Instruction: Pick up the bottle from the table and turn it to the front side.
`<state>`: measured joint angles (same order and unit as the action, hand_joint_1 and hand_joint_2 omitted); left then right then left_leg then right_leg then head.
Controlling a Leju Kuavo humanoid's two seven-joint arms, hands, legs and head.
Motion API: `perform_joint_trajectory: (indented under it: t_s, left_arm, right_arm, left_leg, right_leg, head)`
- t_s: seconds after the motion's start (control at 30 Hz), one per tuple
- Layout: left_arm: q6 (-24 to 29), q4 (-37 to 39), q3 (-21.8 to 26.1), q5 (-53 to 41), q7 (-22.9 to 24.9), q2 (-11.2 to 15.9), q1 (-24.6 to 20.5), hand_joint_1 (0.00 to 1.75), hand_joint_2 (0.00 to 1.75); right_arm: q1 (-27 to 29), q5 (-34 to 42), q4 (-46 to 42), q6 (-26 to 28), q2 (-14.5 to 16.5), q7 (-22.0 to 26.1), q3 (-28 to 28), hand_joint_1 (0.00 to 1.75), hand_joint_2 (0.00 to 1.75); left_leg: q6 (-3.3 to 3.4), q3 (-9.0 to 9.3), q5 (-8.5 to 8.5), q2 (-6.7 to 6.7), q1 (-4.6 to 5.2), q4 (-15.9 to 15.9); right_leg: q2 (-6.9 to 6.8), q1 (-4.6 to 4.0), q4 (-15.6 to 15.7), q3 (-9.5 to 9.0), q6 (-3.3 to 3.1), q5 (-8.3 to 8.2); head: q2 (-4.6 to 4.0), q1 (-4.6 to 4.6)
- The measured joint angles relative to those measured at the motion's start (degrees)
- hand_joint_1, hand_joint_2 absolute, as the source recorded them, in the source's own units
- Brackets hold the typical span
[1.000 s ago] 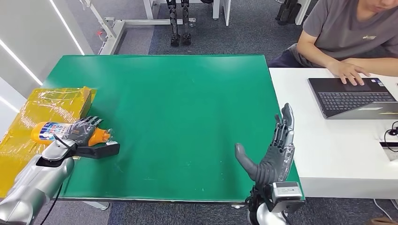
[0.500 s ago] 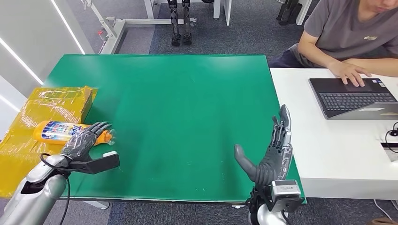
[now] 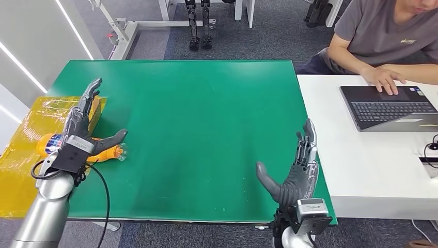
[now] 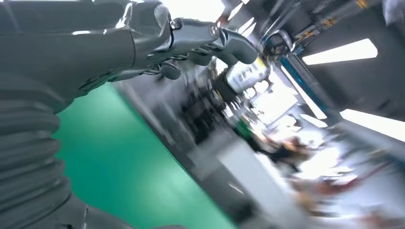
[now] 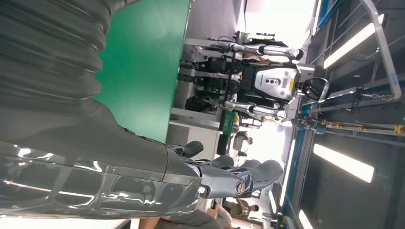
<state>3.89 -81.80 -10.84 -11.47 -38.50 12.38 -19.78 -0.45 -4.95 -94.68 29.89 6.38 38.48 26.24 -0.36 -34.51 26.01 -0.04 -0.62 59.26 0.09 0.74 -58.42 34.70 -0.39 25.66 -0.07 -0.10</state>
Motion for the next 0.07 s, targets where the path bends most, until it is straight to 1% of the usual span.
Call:
perform_joint_trajectory:
  t_s: [0.03, 0.07]
  left_arm:
    - [-1.9, -0.2, 0.1, 5.1, 0.7, -1.4, -0.1, 0.00, 1.75]
    - [-3.0, -0.3, 0.1, 7.8, 1.1, -2.2, -0.1, 0.00, 1.75]
  right_arm:
    - [0.0, 0.1, 0.1, 0.0, 0.0, 0.0, 0.1, 0.00, 1.75]
    - [-0.1, 0.1, 0.2, 0.1, 0.0, 0.0, 0.2, 0.00, 1.75]
  left_leg:
    - [0.00, -0.01, 0.00, -0.02, 0.00, 0.0]
    - [0.00, -0.02, 0.00, -0.04, 0.00, 0.0]
  right_leg:
    - [-0.03, 0.00, 0.0, 0.00, 0.00, 0.00]
    - [-0.05, 0.00, 0.0, -0.01, 0.00, 0.00]
  head:
    - [-0.01, 0.01]
    - [-0.01, 0.01]
